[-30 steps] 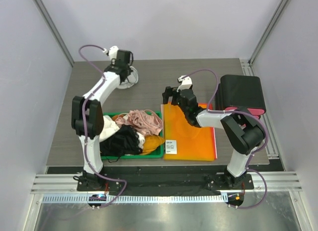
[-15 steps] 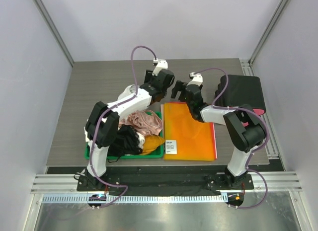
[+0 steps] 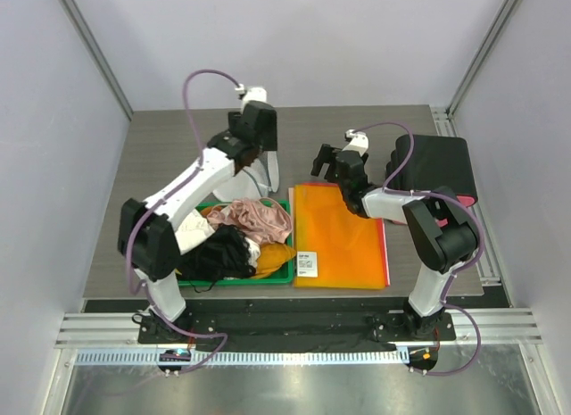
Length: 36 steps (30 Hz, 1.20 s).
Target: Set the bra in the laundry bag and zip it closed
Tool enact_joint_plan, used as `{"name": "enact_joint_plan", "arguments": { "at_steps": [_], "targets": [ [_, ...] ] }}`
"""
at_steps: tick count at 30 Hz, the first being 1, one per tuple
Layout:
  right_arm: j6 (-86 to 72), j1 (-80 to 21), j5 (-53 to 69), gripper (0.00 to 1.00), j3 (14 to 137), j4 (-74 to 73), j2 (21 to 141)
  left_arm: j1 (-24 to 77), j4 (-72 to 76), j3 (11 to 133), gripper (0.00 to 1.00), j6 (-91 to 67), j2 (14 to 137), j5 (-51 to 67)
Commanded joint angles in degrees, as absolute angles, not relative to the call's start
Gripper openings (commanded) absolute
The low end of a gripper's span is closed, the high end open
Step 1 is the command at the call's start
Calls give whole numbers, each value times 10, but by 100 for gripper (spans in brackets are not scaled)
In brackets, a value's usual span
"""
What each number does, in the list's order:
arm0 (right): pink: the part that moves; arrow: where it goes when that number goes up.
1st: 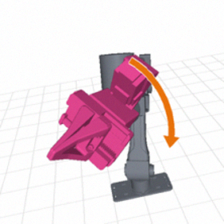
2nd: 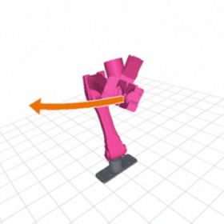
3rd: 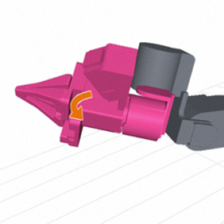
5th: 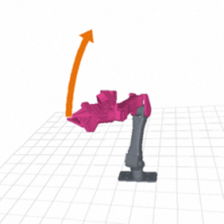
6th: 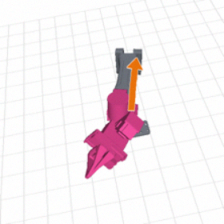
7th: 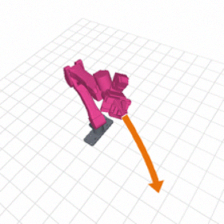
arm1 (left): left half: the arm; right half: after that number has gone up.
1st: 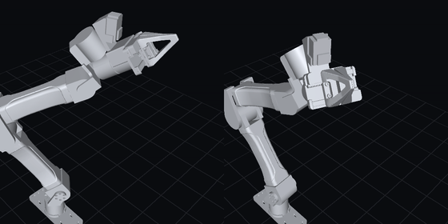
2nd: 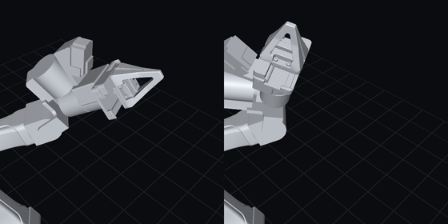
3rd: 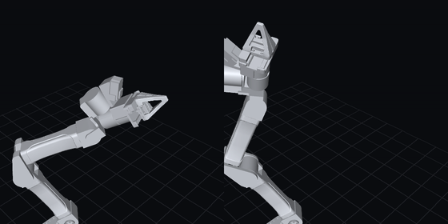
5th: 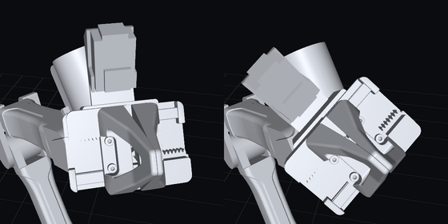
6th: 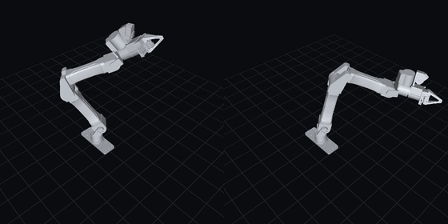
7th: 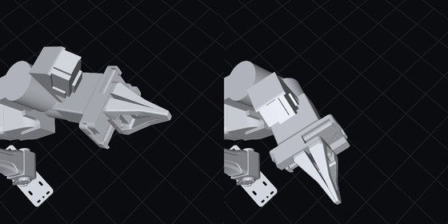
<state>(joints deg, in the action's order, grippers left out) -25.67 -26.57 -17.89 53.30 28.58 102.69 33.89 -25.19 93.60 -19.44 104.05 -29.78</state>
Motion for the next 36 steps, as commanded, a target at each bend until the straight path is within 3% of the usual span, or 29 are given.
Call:
{"name": "enact_joint_plan", "arguments": {
  "at_steps": [1, 7, 10, 12, 22, 29, 31, 34, 36],
  "targets": [
    [-246, -268, -196, 100, 554, 293, 1014, 272, -318, 926, 74, -281, 995, -191],
    [-222, -267, -210, 100, 552, 291, 1000, 213, -339, 916, 84, -298, 1022, -132],
    [-212, -267, -194, 100, 544, 308, 990, 204, -351, 931, 72, -300, 1049, -118],
    [-205, -267, -189, 100, 538, 313, 977, 204, -368, 948, 69, -296, 1083, -132],
    [-170, -280, -32, 100, 589, 326, 1009, 202, -426, 1032, 63, -306, 1193, -213],
    [-164, -287, -47, 100, 609, 322, 1052, 185, -424, 1088, 54, -311, 1269, -217],
    [-163, -287, -48, 100, 613, 315, 1063, 183, -424, 1097, 47, -310, 1282, -201],
    [-167, -287, -44, 100, 617, 315, 1068, 175, -432, 1121, 25, -311, 1288, -208],
    [-174, -287, -26, 100, 616, 318, 1067, 169, -435, 1133, 5, -312, 1285, -198]
  ]
}}
